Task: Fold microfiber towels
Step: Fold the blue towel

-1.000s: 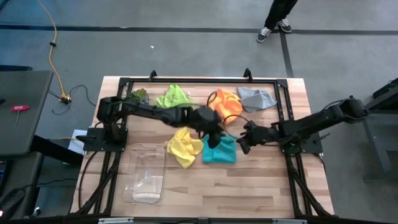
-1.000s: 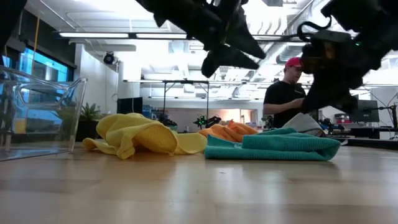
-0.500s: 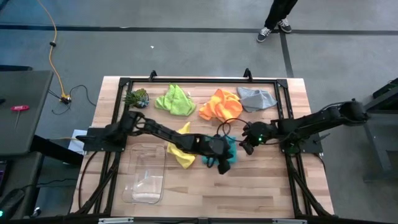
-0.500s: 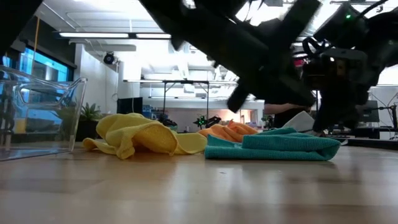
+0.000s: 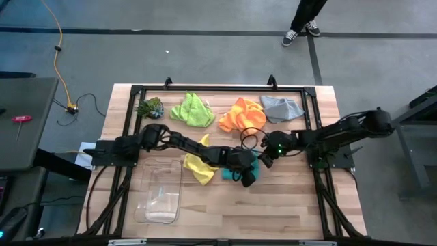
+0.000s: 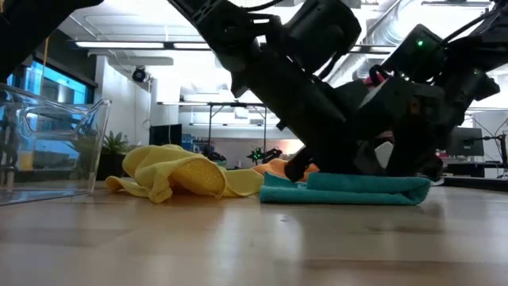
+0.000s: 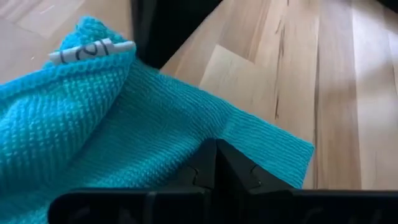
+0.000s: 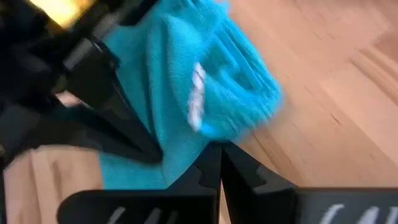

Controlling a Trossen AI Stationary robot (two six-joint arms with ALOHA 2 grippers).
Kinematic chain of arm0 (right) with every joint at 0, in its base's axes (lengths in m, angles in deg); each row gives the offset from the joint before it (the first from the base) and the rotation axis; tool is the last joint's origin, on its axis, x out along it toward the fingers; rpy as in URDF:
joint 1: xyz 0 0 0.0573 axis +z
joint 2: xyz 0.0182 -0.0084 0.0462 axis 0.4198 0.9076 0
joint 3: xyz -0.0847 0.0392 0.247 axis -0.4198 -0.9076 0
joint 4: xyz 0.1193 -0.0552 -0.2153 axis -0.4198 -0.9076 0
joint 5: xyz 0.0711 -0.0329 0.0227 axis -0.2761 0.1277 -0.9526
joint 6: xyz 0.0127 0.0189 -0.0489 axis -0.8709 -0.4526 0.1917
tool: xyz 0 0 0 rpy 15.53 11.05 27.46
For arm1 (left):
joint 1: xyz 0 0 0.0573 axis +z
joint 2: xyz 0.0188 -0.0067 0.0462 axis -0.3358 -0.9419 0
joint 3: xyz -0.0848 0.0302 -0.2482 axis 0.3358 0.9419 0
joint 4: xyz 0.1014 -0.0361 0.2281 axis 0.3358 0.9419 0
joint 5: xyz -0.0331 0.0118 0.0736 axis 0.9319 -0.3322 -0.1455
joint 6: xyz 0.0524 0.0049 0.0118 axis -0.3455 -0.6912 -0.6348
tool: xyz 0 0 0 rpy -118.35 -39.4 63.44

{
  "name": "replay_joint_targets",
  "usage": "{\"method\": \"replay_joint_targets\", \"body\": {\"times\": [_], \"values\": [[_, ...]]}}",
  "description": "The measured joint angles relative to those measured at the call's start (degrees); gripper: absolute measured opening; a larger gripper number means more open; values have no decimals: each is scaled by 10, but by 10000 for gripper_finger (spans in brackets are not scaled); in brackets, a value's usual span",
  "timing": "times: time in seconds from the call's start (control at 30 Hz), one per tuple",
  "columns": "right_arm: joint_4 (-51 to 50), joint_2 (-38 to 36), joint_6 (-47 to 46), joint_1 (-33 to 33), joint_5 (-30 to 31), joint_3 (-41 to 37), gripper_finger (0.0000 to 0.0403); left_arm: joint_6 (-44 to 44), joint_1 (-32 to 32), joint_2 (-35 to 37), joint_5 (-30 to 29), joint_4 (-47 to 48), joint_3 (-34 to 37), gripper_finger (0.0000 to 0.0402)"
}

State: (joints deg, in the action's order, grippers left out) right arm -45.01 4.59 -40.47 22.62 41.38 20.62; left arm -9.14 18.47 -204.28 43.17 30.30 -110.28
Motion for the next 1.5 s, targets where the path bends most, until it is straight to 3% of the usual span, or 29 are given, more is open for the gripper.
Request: {"method": "replay_joint_targets", "body": {"times": [0.3,0.6,0.77,1.07,1.3,1.5], "values": [[79,54,-14,-35,30,0,0,-1,-6,-3,2,6,1,0],[89,43,26,-129,49,14,0,-3,-18,-4,0,13,1,0],[85,23,55,-149,22,23,0,-3,-18,-4,11,15,1,0],[-104,-121,99,-120,18,23,0,-25,2,19,36,42,-4,0],[-182,-249,93,-111,51,23,0,-128,28,104,27,99,-17,0],[-208,-318,76,-112,81,23,0,-163,46,184,-21,168,-9,1]]}}
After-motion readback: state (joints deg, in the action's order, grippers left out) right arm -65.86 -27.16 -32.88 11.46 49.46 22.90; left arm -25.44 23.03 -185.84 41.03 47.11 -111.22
